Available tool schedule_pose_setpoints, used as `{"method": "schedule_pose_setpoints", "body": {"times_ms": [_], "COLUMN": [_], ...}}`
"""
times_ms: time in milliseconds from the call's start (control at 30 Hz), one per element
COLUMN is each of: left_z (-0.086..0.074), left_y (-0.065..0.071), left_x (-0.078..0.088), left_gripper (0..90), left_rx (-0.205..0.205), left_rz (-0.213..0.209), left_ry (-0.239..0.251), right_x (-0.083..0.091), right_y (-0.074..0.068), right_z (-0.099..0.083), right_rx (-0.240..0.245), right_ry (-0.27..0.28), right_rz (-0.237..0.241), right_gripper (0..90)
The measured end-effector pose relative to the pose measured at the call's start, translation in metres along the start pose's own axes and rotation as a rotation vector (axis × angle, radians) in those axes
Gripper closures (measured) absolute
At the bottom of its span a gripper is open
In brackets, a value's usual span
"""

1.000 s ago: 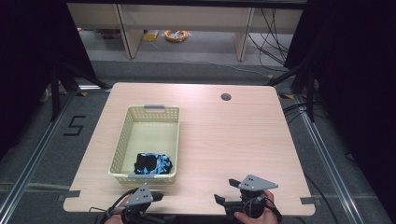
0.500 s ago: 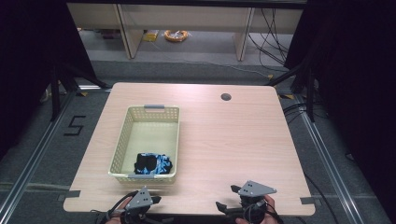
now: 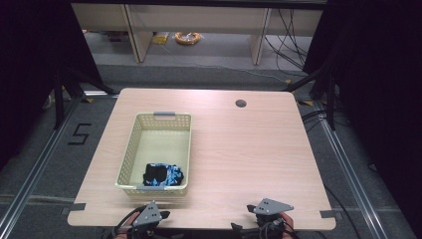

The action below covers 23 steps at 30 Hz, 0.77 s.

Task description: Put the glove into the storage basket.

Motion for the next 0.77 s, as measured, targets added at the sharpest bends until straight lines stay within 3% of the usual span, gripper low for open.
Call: {"method": "schedule_pose_setpoints", "body": {"times_ms": [67, 133, 167, 200, 267, 367, 433, 600, 633, 667, 767], "left_z": [-0.0004, -0.0012, -0.0012, -0.0005, -0.0004, -0.001, -0.0003, -0.0006, -0.0008, -0.0005, -0.0006], "left_y": [0.0006, -0.0029, -0.0029, -0.0026, -0.002, -0.0017, -0.0019, -0.0028, -0.0011, -0.0011, -0.0009], "left_x": [0.0003, 0.0002, 0.0002, 0.0017, 0.002, 0.003, 0.002, 0.0021, 0.0017, 0.0014, 0.0014], "left_gripper": [15.6, 15.6, 15.6, 15.6, 15.6, 15.6, 15.6, 15.6, 15.6, 15.6, 15.6], "left_rx": [0.018, 0.0, 0.0, -0.01, -0.003, -0.006, -0.004, -0.009, 0.023, 0.027, 0.023], "left_rz": [0.002, 0.02, 0.02, 0.01, 0.005, -0.005, 0.005, 0.006, 0.003, 0.004, -0.003], "left_ry": [0.002, -0.007, -0.007, -0.003, -0.002, -0.015, 0.0, 0.0, 0.002, 0.006, 0.003], "right_x": [0.0002, 0.0014, 0.0013, 0.0011, 0.0007, 0.0006, 0.0003, -0.0007, -0.0004, -0.0012, -0.0019], "right_y": [-0.0002, -0.001, -0.0001, -0.0036, -0.0008, -0.0015, -0.0036, -0.0025, -0.0042, -0.0023, -0.0027], "right_z": [-0.0021, -0.0044, -0.0047, -0.0061, -0.008, -0.0088, -0.0095, -0.01, -0.0111, -0.0104, -0.0112], "right_rx": [0.005, -0.008, 0.012, -0.01, 0.023, 0.023, 0.026, 0.017, 0.004, 0.029, 0.034], "right_ry": [-0.006, -0.014, -0.008, -0.012, -0.025, -0.025, -0.039, -0.035, -0.048, -0.041, -0.051], "right_rz": [0.007, -0.001, -0.001, 0.012, 0.009, 0.005, 0.038, 0.002, 0.01, 0.01, 0.025], "right_gripper": [19.3, 19.3, 19.3, 19.3, 19.2, 19.2, 19.2, 19.2, 19.2, 19.2, 19.2]}}
Point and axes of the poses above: each handheld gripper's, and its own axes: x roughly backward along the jaws, z roughly out of its top, y roughly to its right, the point moved 9 cm from there along -x, roughly forward along the jaws, and after that the axes turned 1 degree about -y, right-handed, at the moved point
